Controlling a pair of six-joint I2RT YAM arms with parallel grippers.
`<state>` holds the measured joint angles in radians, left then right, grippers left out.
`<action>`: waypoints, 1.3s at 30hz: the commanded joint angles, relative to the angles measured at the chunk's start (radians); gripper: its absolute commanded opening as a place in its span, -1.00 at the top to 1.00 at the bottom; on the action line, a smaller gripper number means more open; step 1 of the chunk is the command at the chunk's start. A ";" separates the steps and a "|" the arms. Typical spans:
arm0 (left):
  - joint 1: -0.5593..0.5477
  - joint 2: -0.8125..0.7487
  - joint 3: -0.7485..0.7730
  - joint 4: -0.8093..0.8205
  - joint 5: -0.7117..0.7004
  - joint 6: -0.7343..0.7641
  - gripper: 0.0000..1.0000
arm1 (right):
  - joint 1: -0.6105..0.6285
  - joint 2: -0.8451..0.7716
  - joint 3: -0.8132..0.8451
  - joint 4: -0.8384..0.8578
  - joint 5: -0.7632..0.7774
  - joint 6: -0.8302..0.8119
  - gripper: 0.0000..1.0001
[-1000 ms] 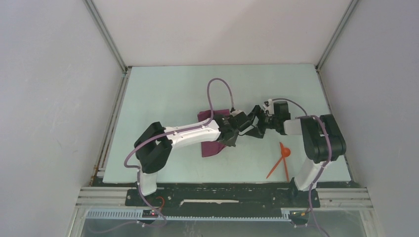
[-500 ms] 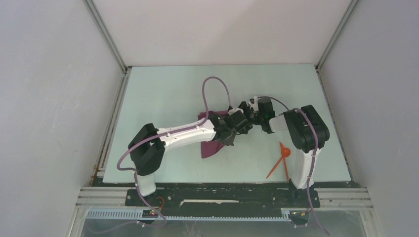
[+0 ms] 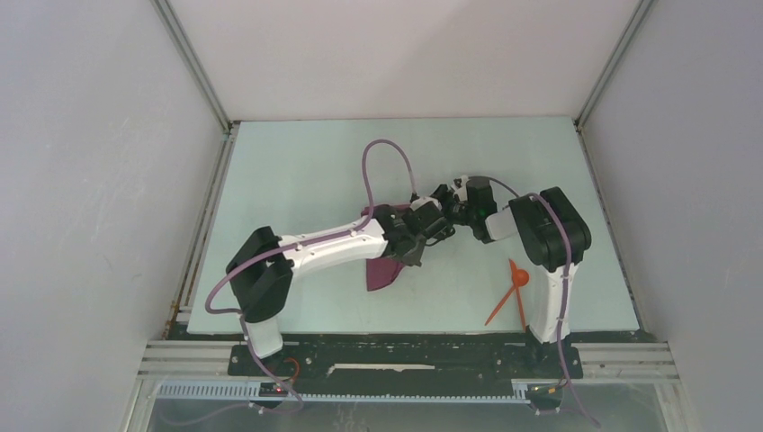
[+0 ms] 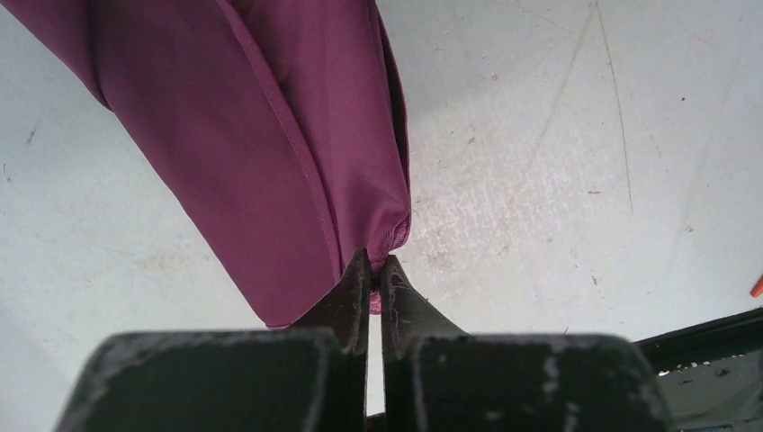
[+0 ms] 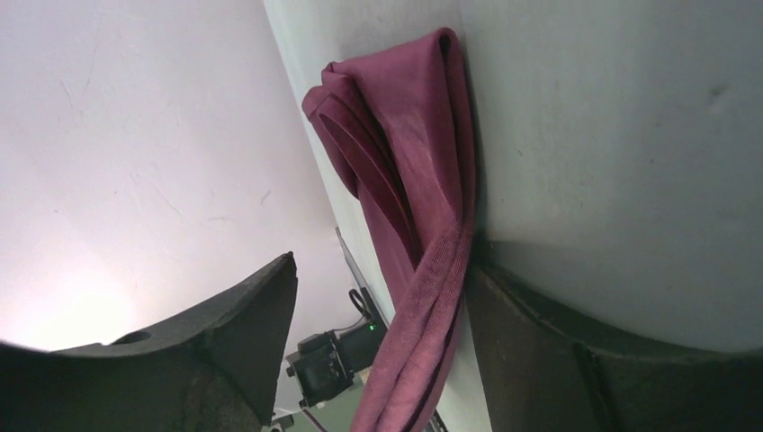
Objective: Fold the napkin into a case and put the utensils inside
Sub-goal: Pick up the 2/3-rectangle-folded napkin from the center of the board, then fold the 2/3-rectangle-folded napkin at the center of the board.
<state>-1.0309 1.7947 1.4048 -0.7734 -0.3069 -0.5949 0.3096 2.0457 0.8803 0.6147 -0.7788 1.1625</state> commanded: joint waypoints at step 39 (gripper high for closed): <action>0.426 -0.425 -0.492 0.557 0.549 -0.241 -0.35 | 0.050 -0.025 0.067 -0.122 0.195 -0.220 1.00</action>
<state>-0.7666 1.4681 1.0611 -0.4469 0.0830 -0.6880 0.3317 2.1040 0.9073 0.6224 -0.6666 1.0615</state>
